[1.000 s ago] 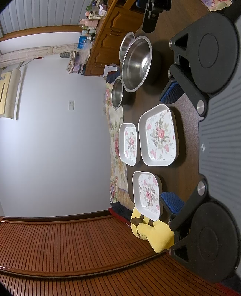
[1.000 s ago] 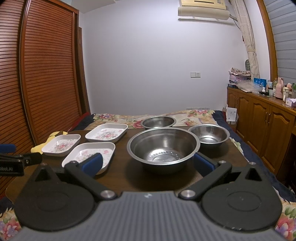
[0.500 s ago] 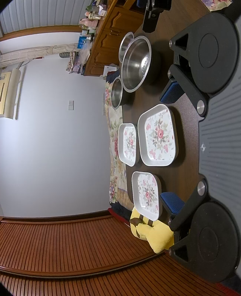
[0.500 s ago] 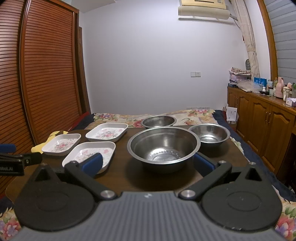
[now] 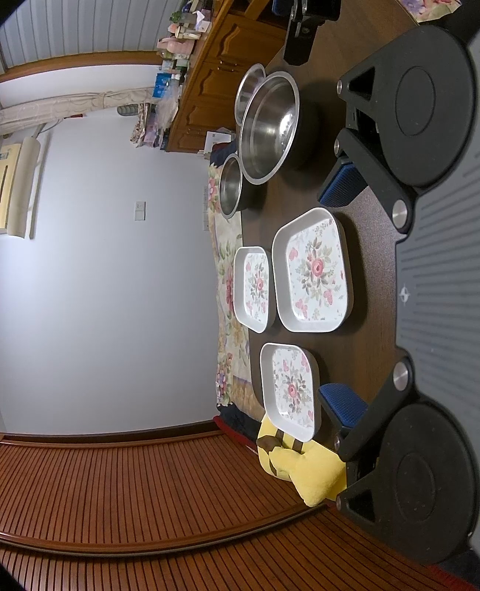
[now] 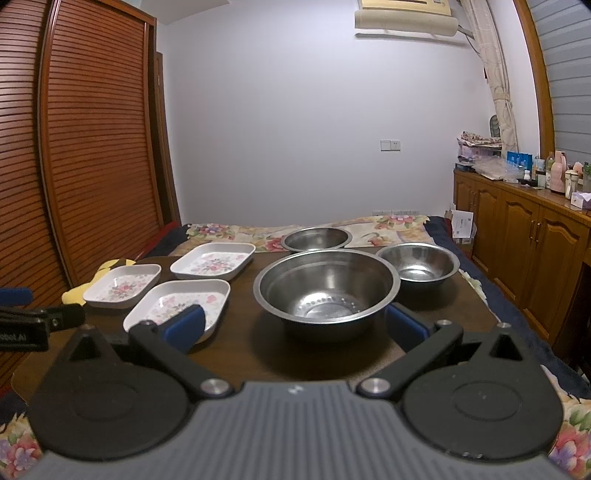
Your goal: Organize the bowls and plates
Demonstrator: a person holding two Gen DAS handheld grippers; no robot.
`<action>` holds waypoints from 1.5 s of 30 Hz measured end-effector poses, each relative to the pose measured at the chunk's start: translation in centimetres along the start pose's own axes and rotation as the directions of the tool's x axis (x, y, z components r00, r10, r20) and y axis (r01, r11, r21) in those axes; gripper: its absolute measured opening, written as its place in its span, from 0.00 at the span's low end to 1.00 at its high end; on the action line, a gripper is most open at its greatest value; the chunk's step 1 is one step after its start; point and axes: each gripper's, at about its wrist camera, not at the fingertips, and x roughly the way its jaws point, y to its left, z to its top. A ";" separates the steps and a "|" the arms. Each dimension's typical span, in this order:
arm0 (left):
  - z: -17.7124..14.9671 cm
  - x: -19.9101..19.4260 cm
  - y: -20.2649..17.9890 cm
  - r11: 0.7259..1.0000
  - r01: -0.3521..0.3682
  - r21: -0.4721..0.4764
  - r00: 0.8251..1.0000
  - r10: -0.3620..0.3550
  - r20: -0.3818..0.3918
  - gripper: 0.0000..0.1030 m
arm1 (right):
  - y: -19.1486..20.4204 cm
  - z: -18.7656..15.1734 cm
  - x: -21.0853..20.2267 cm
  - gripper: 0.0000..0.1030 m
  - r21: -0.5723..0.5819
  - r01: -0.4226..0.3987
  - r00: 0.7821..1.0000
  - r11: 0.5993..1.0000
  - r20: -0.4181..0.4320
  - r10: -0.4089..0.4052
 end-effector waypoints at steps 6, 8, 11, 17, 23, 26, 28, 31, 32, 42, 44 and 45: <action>-0.2 0.0 0.0 1.000 0.001 -0.001 1.000 -0.001 0.003 1.00 | 0.0 -0.1 0.0 1.00 0.001 0.002 1.000 1.000 0.000 -0.002; -0.2 0.0 0.1 1.000 0.002 -0.001 1.000 -0.002 0.003 1.00 | 0.0 -0.1 0.0 1.00 0.001 0.000 1.000 1.000 0.000 0.000; -0.2 0.0 0.1 1.000 0.001 -0.003 1.000 -0.001 0.003 1.00 | 0.0 -0.1 0.0 1.00 0.000 0.000 1.000 1.000 0.000 0.000; -0.9 0.8 0.3 1.000 0.002 -0.006 1.000 -0.002 -0.017 1.00 | 0.1 -0.3 0.2 1.00 -0.002 -0.001 1.000 1.000 -0.006 0.001; -1.9 2.5 1.3 1.000 -0.005 -0.018 0.998 0.004 -0.069 1.00 | 0.5 -0.6 0.9 1.00 -0.004 -0.011 1.000 1.000 -0.029 0.011; -1.9 3.1 1.9 1.000 -0.011 -0.017 0.996 0.009 -0.086 1.00 | 0.7 -0.7 1.1 1.00 -0.005 -0.022 0.999 1.000 -0.033 0.022; -1.8 3.5 2.4 1.000 -0.016 -0.013 0.995 0.014 -0.098 1.00 | 0.8 -0.8 1.3 1.00 -0.003 -0.033 0.999 0.999 -0.037 0.033; -1.8 3.8 3.2 1.000 -0.022 -0.010 0.994 0.021 -0.106 1.00 | 1.2 -0.7 1.8 1.00 -0.005 -0.058 0.997 0.998 -0.049 0.058; -1.7 4.0 3.6 1.000 -0.027 -0.007 0.994 0.026 -0.107 1.00 | 1.4 -0.7 2.0 1.00 -0.014 -0.063 0.997 0.998 -0.052 0.062; -1.3 4.8 6.8 0.999 0.006 -0.034 0.989 -0.011 -0.145 1.00 | 3.6 -0.1 3.9 1.00 -0.088 -0.115 0.992 0.989 -0.070 0.109; -1.2 5.0 7.2 0.999 0.011 -0.032 0.987 -0.016 -0.159 1.00 | 4.1 0.1 4.3 1.00 -0.102 -0.127 0.990 0.987 -0.071 0.120; -1.1 5.0 7.4 1.000 0.009 -0.025 0.987 -0.013 -0.162 1.00 | 4.4 0.2 4.4 1.00 -0.109 -0.134 0.989 0.985 -0.071 0.127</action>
